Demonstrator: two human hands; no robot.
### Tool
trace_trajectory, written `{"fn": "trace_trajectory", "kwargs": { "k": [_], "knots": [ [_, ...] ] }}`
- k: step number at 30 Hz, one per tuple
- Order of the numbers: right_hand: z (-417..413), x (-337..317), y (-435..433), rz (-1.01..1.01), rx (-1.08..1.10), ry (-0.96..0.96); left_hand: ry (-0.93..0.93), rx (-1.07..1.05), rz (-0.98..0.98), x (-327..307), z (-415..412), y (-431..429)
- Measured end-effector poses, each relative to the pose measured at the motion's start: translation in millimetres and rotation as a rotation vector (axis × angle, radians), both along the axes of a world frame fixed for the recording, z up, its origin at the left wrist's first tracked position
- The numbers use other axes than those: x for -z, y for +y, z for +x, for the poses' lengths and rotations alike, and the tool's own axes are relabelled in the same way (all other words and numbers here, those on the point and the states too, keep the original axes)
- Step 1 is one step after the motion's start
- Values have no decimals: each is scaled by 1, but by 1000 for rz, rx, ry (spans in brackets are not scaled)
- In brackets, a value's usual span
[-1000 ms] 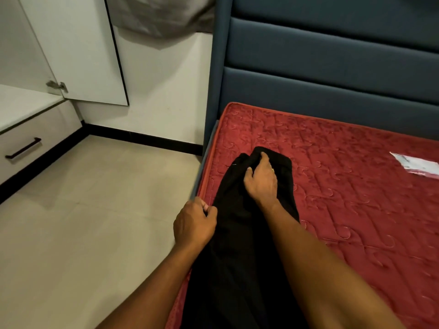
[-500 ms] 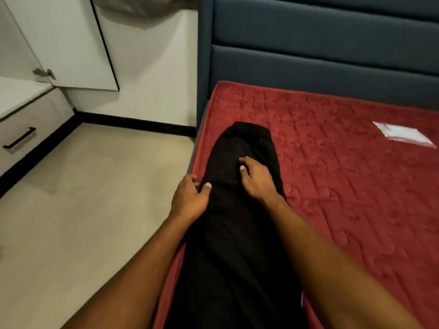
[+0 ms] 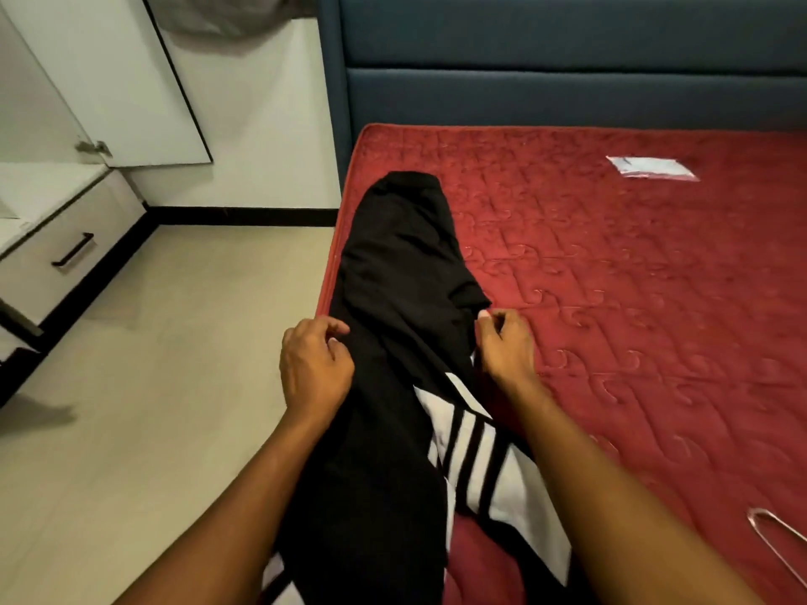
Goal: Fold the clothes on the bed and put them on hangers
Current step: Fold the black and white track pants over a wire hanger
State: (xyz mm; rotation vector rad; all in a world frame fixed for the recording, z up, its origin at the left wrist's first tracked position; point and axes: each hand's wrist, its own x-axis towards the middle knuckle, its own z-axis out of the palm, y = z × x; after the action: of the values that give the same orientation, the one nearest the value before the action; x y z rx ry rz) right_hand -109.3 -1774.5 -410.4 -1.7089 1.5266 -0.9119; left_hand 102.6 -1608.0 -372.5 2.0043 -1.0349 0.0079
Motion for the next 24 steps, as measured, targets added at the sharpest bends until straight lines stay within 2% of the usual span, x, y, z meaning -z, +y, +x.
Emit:
{"fn": "trace_trajectory", "kwargs": {
  "k": [3,8,11,13,15,17,18,20,21,22,24],
  "knots": [
    [-35,-12,62,147,-68,77,59,72,45,2,-36,31],
    [-67,-48,140,336,-319,513,292,142,201,9,-78,73],
    [-70,-68,169,226,-254,730,342,140,196,6,-93,97],
    [-61,-83,188,86,-218,730,457,98,186,0,-101,109],
    [-48,-94,207,-26,-238,660,684,75,172,-15,-109,119],
    [-37,-101,226,-78,-375,526,971,76,206,-31,-116,126],
    [-34,-102,233,-67,-508,446,1045,83,251,-34,-117,128],
    [-33,-103,245,52,-727,289,1029,67,340,-38,-116,133],
    [-36,-100,247,81,-744,241,1009,26,355,-39,-114,135],
    [-41,-97,245,56,-705,229,1005,-26,343,-38,-112,137],
    [-55,-90,240,-20,-592,346,1003,-117,272,-37,-106,141]
  ]
}}
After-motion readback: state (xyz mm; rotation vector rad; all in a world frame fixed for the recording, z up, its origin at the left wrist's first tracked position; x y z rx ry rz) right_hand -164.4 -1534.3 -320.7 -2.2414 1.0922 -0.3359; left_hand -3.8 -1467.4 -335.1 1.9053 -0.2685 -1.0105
